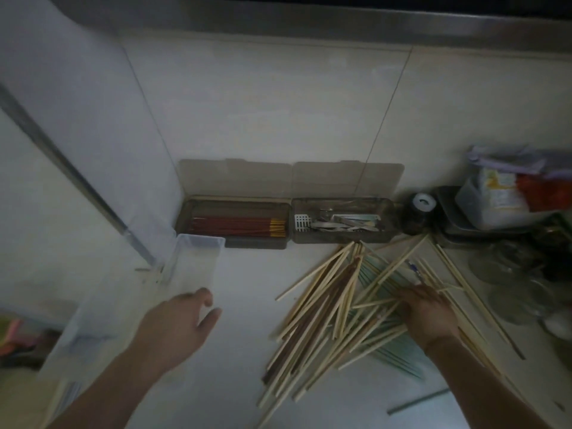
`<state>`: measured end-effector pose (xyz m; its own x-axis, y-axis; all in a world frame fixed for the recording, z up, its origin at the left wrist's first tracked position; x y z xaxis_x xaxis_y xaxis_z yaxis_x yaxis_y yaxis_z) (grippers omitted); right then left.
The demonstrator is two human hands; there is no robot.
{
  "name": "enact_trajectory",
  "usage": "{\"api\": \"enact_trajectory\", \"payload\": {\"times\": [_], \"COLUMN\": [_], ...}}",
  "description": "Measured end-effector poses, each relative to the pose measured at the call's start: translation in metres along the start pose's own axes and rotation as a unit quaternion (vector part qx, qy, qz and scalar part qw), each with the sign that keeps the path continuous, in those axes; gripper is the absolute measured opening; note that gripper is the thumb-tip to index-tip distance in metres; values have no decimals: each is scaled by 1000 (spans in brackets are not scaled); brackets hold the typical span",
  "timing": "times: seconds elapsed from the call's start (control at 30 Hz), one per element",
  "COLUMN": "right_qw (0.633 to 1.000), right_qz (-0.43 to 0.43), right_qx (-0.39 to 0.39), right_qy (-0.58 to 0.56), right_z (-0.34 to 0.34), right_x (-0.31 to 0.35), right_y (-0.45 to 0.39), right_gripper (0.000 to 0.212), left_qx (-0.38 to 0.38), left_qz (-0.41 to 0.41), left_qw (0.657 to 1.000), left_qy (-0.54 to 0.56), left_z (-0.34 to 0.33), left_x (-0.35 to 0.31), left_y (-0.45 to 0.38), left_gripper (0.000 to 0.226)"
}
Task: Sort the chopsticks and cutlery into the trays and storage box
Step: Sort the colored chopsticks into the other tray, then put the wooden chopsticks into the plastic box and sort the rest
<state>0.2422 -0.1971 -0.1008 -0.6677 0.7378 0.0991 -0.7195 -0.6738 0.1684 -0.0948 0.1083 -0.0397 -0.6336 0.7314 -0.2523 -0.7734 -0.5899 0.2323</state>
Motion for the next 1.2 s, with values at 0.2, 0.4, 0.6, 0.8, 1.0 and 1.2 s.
{"api": "enact_trajectory", "payload": {"times": [0.2, 0.4, 0.6, 0.8, 1.0, 1.2], "right_qw": [999, 995, 932, 831, 919, 953], "right_qz": [25, 65, 22, 176, 241, 144], "right_qx": [-2, -80, -168, -71, 117, 149], "right_qy": [29, 13, -319, -523, -288, -219], "right_z": [8, 30, 80, 87, 22, -6], "right_x": [0, 1, 76, 223, 325, 345], "right_y": [-2, 3, 35, 65, 42, 9], "right_gripper": [27, 37, 31, 40, 22, 30], "left_qx": [29, 71, 50, -103, -139, -255], "left_qz": [-19, -46, -139, 12, -30, 52], "left_qw": [978, 976, 987, 994, 988, 956], "left_qy": [207, 202, 69, -43, -67, 134], "left_z": [-18, -26, -28, -25, -17, 21], "left_x": [-3, -40, -51, -24, -18, 24], "left_y": [20, 19, 29, 59, 88, 98], "left_gripper": [38, 67, 84, 75, 48, 60]}}
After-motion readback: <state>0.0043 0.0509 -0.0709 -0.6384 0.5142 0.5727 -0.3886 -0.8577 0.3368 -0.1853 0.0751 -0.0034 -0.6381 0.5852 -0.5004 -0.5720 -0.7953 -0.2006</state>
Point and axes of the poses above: each hand's wrist, its own y-axis away from the middle knuckle, its own z-axis out of the back of the hand, x = y × z, the point moved 3 cm from there along -y, towards the middle knuckle, and after that the axes turned 10 degrees about x, right-handed, at the moved point
